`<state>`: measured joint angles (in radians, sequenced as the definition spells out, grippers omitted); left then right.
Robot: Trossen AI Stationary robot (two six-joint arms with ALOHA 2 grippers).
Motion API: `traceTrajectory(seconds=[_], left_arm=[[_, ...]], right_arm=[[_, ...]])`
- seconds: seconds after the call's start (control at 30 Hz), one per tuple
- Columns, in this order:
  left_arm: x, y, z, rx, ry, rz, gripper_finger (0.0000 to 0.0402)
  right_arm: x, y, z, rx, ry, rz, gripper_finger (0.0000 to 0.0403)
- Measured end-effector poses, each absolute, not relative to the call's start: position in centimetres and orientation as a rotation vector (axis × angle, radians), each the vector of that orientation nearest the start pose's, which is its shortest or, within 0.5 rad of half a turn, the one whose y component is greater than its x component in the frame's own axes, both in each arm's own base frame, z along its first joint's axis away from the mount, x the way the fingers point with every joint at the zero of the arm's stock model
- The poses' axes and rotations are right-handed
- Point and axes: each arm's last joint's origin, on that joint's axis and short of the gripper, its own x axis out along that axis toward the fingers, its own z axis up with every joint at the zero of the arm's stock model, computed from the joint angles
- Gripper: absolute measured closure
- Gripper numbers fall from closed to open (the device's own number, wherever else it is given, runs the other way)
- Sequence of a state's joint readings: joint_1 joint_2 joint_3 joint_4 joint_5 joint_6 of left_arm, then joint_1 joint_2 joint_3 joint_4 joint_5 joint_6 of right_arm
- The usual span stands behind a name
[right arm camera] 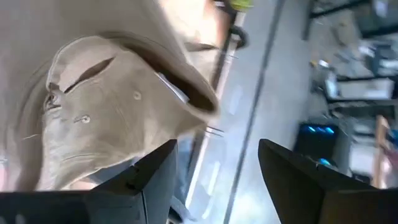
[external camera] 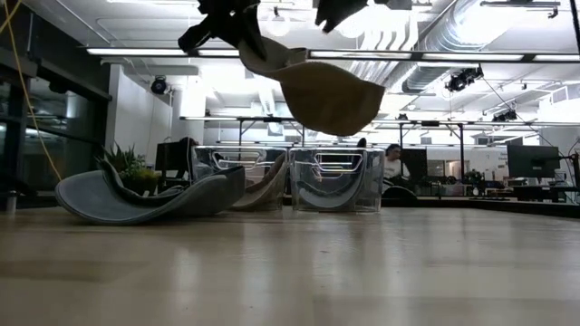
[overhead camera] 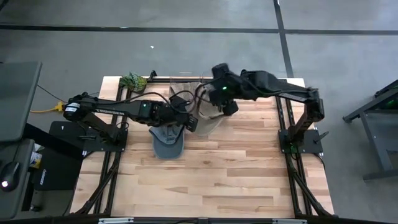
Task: Pick & Place hat
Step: Put the brown cap into the left transparent bin
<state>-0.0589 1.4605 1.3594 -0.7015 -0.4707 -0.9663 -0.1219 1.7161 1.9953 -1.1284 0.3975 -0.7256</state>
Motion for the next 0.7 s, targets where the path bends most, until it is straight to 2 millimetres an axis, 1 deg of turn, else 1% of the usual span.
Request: traceTrajectory(seconds=[0.17, 0.27, 0.37, 0.5, 0.7], left_arm=[[30.5, -0.3, 33.4, -0.684, 0.465, 0.803, 0.0401], [30.0, -0.1, 33.9, -0.687, 0.427, 0.833, 0.0401], [29.4, 0.0, 34.5, -0.683, 0.377, 0.866, 0.0401], [27.8, 0.3, 35.8, -0.678, 0.318, 0.912, 0.0401], [25.0, 0.6, 37.7, -0.663, 0.265, 0.936, 0.0402]], right_arm=[[30.8, -5.1, 44.7, -0.701, 0.903, -0.308, 0.0185], [29.0, -4.9, 46.1, -0.609, 0.836, -0.371, 0.0185], [27.5, -4.7, 47.1, -0.519, 0.782, -0.416, 0.0185], [26.2, -4.6, 47.8, -0.412, 0.743, -0.454, 0.0185], [25.5, -4.5, 47.3, -0.317, 0.791, -0.473, 0.0185]])
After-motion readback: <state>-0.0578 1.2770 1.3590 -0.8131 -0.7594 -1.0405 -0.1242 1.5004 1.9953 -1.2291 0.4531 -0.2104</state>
